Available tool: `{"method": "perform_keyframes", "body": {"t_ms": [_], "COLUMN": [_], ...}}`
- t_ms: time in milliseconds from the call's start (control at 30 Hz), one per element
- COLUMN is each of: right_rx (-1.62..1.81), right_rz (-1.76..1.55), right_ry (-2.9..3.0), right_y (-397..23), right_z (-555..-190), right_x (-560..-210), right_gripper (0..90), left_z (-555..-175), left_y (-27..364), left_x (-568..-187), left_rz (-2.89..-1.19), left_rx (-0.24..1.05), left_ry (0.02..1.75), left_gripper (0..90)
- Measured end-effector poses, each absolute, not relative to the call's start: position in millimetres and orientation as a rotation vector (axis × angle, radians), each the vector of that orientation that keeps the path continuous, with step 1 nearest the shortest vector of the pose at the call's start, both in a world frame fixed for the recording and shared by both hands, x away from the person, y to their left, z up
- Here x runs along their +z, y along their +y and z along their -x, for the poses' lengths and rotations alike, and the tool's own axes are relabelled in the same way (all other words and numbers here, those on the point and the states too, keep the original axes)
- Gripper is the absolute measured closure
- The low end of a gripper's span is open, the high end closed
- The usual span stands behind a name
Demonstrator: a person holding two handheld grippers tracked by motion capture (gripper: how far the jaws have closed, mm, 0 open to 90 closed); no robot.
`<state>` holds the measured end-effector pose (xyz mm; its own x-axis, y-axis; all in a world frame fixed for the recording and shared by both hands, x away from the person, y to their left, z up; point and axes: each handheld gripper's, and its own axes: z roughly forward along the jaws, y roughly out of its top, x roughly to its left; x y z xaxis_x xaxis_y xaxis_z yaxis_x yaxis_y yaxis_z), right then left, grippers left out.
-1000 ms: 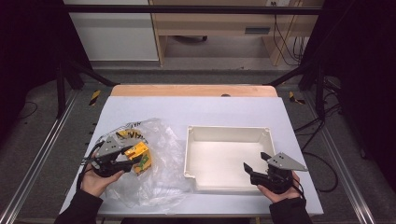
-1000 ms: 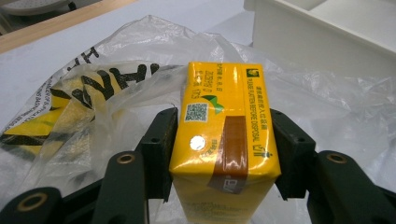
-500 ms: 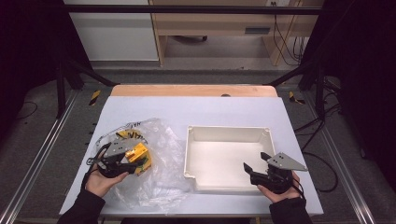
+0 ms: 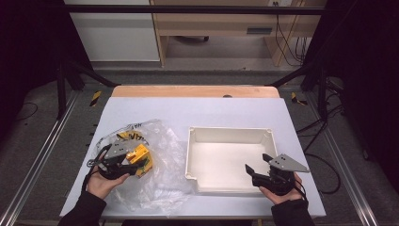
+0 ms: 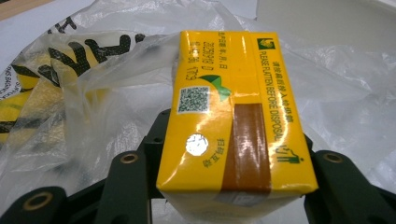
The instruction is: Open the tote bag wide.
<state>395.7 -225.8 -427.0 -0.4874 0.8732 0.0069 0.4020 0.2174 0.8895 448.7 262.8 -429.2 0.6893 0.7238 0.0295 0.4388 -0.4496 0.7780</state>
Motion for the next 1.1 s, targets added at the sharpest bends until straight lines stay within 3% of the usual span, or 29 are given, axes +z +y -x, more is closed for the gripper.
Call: {"method": "perform_keyframes", "body": {"t_ms": [1100], "right_rx": [1.225], "right_rz": [-1.177], "right_ry": [1.977], "right_y": [-227], "right_z": [-396], "right_x": [-426], "right_gripper": [22.8], "left_z": [-418], "left_y": [273], "left_x": [-363], "left_rz": [-1.947], "left_rx": [0.531], "left_ry": [0.857], "left_gripper": [50.4]}}
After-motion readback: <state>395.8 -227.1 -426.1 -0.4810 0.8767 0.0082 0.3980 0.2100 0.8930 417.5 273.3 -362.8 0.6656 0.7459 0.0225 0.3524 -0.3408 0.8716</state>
